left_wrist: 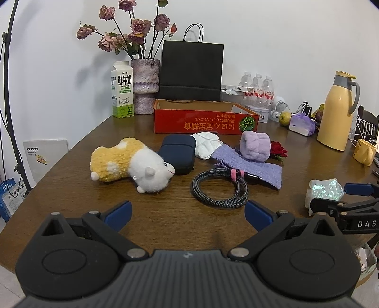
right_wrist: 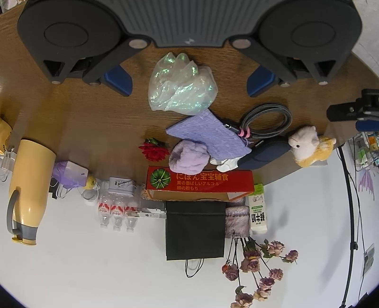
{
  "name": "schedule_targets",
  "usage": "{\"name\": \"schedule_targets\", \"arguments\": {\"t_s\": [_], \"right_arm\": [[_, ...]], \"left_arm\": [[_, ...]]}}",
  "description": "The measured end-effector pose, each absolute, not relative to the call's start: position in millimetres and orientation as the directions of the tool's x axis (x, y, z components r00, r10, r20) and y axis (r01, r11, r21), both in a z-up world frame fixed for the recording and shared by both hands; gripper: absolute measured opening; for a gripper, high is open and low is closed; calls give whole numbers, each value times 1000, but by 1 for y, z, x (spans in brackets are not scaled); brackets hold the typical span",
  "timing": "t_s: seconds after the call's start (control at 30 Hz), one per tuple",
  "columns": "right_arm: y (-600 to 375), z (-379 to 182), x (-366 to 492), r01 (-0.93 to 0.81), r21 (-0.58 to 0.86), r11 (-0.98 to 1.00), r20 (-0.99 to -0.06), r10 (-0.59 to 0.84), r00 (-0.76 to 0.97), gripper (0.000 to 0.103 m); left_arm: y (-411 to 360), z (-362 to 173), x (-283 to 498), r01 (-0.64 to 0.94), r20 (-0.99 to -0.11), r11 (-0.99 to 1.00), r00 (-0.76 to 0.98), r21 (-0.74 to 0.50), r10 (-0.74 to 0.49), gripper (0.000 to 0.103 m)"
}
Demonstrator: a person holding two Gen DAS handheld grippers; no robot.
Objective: Organize objects
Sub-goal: 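Move the right tool to the iridescent plastic bag and close on it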
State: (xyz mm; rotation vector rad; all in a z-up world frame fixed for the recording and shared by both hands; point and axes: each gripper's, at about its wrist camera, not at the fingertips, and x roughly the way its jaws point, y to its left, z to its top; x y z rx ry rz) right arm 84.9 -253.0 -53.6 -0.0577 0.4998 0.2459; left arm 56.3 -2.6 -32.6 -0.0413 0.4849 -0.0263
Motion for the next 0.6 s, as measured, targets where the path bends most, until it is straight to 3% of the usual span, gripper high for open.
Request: {"name": "schedule_targets", "arguments": {"t_s": [0.4,0.6], "right_arm": [[-252,-60,112,-288,15,957,-488,259,834,90],[-251,-62,123,-323,34,946,-501,296,813,69]], "left_arm": [[-1,-37,80,2,-483,998,875,-60,-31,103],[-2,-36,90,8,-485,998,874,-59,-36,103]]}}
